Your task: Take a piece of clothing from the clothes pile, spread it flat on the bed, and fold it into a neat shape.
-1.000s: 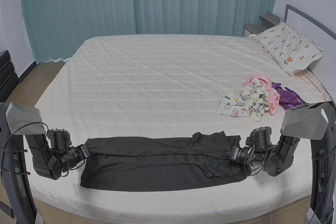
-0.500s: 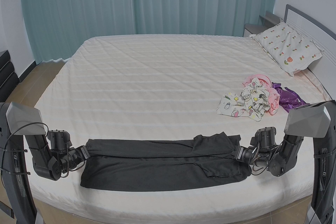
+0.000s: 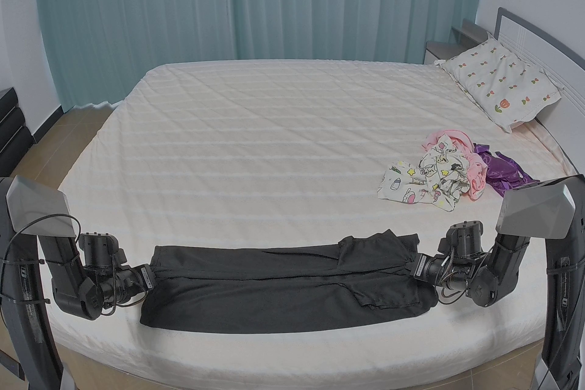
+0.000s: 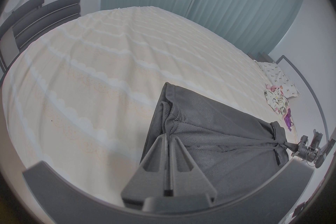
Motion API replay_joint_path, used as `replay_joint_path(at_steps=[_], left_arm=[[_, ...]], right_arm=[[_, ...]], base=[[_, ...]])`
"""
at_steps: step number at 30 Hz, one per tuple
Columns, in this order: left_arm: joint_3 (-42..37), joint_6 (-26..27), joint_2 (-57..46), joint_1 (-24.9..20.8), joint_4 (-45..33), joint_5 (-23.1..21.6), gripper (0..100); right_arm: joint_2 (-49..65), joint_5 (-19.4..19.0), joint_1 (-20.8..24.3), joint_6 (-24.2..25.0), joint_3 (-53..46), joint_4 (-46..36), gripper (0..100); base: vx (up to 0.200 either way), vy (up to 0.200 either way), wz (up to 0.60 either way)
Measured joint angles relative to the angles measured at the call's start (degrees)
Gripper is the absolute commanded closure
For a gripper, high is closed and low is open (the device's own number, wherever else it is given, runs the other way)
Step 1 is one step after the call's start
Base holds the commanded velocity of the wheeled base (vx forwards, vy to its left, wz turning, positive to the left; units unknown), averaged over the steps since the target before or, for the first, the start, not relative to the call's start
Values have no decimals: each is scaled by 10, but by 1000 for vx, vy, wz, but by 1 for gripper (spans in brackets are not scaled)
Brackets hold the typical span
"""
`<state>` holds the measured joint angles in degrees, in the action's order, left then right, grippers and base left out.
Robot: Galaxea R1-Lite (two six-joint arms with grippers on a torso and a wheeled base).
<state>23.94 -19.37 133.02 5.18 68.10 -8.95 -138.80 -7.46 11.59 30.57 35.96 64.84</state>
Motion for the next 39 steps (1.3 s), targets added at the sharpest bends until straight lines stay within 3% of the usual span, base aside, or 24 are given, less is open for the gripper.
replay_joint_path(at_steps=[7,8,10,11,22,31,39], left_arm=[[-2,1,0,0,-2,0,100],[-2,1,0,0,-3,0,0],[-3,1,0,1,-3,0,0],[-3,1,0,1,-4,0,0],[-5,1,-4,7,-1,-5,0],[14,-26,-31,27,-13,-54,0],[78,-24,-38,3,-123,-53,0]], right_arm=[[-4,0,-2,0,2,0,100],[-4,0,-3,0,2,0,100],[-4,0,-3,0,1,0,100],[-5,0,-3,0,1,-1,0],[15,0,-17,4,-10,0,0],[79,0,-32,52,-90,4,0],[100,2,-23,119,-171,93,0]], base=[[0,0,0],[0,0,0],[0,0,0],[0,0,0],[0,0,0],[0,0,0],[0,0,0]])
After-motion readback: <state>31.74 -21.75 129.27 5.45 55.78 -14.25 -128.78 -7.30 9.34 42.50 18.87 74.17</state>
